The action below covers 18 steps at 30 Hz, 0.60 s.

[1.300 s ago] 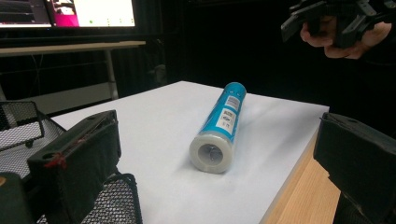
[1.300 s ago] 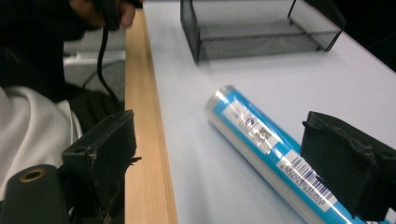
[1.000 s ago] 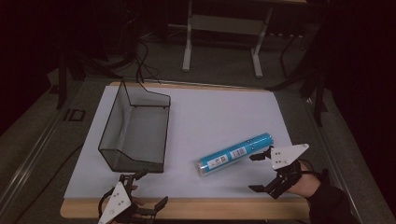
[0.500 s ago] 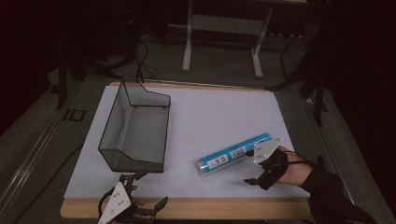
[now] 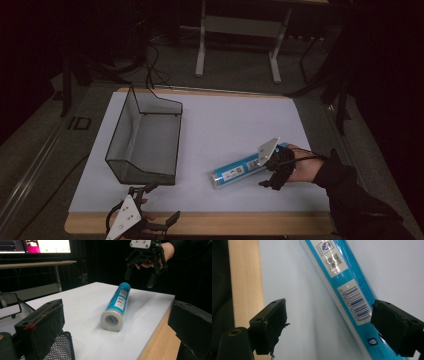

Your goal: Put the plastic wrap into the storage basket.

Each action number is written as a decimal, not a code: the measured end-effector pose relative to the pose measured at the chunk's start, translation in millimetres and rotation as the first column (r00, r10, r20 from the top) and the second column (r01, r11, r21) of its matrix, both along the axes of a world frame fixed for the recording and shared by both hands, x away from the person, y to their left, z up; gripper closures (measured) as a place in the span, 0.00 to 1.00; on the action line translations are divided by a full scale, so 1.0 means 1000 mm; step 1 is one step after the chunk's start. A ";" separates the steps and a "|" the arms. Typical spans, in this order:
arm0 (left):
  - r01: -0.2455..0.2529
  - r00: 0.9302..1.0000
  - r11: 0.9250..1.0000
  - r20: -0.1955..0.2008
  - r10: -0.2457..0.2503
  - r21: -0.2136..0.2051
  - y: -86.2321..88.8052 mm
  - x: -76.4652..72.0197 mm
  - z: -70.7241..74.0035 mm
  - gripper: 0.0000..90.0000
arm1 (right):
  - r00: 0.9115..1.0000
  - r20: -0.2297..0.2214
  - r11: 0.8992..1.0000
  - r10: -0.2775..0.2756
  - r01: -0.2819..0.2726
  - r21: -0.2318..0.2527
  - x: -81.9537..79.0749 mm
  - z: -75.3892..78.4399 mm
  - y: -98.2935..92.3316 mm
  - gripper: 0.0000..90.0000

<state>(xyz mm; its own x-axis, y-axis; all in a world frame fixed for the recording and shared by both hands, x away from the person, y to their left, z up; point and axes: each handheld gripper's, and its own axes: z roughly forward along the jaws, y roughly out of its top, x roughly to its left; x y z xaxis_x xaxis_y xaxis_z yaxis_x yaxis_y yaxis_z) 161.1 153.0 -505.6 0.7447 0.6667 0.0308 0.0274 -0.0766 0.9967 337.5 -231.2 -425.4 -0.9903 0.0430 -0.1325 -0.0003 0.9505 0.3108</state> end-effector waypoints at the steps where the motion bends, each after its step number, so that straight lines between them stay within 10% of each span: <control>1: 0.000 1.000 1.000 0.000 0.000 0.000 0.000 0.000 0.000 0.01 | 1.000 -0.001 1.000 -0.001 0.001 -0.009 0.002 0.000 0.001 0.15; 9: -0.002 1.000 1.000 -0.003 0.002 0.001 0.000 0.000 0.000 0.01 | 0.995 0.072 0.997 0.064 -0.060 -0.054 0.012 -0.003 0.011 0.15; 18: -0.012 1.000 1.000 -0.003 0.012 0.006 0.001 0.000 0.000 0.01 | 0.996 0.055 0.992 0.069 -0.063 -0.107 0.033 -0.013 0.020 0.15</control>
<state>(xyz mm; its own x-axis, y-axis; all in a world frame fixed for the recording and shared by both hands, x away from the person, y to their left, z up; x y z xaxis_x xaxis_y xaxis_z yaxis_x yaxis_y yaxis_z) 160.7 153.9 -506.0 0.7368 0.6754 0.0323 0.0315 -0.0820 0.9961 370.7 -211.3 -438.8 -0.9810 -0.0398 -0.1901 -0.0796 0.9751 0.2068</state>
